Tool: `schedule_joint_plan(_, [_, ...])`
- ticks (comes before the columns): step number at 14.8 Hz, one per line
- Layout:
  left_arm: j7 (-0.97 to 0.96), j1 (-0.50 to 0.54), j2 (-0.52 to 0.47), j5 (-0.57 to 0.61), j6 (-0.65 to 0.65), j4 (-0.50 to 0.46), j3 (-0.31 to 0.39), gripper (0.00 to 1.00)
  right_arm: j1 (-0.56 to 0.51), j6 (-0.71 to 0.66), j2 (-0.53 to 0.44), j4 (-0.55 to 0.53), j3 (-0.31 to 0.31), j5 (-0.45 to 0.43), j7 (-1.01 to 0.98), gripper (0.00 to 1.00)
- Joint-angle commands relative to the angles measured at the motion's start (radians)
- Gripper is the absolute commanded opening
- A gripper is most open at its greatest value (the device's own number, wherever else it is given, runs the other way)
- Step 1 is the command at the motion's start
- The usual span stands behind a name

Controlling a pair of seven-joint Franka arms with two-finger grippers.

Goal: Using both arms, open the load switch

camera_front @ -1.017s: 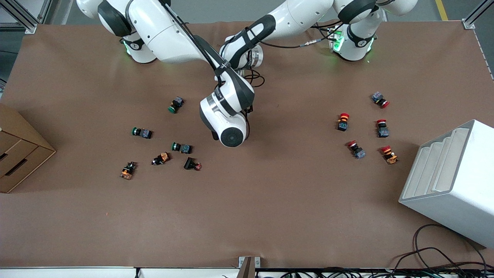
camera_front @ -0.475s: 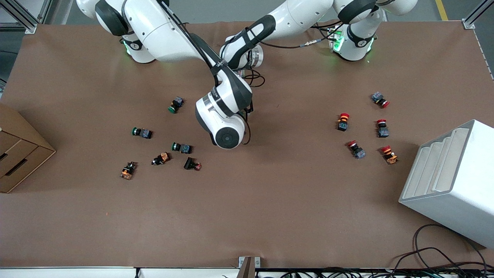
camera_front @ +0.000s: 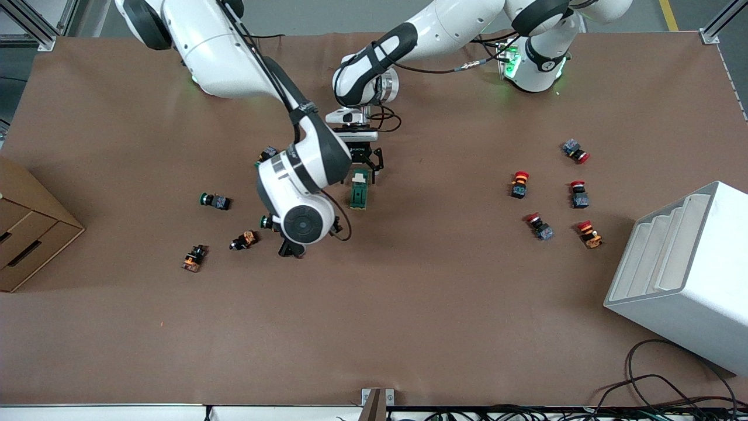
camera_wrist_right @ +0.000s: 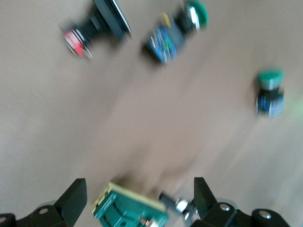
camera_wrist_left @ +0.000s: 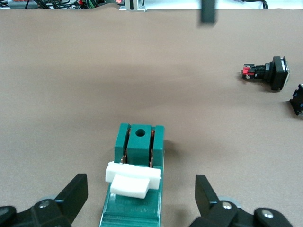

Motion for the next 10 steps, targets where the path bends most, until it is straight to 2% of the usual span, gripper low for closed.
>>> schedule_joint_plan(1, [0.020, 0.002, -0.009, -0.018, 0.002, -0.002, -0.001, 1.00, -0.078, -0.008, -0.082, -0.031, 0.004, -0.071, -0.261, 1.00])
schedule_joint_plan(5, [0.026, 0.008, -0.014, -0.018, 0.002, 0.002, -0.003, 1.00, -0.213, -0.011, -0.174, -0.048, 0.004, -0.087, -0.603, 1.00])
schedule_joint_plan(8, [0.047, 0.024, -0.014, -0.020, 0.003, 0.024, -0.003, 1.00, -0.289, -0.011, -0.254, -0.085, 0.002, -0.166, -0.906, 1.00])
schedule_joint_plan(10, [0.049, 0.030, -0.015, -0.020, 0.006, 0.031, -0.004, 1.00, -0.349, -0.016, -0.306, -0.106, 0.002, -0.188, -1.100, 1.00])
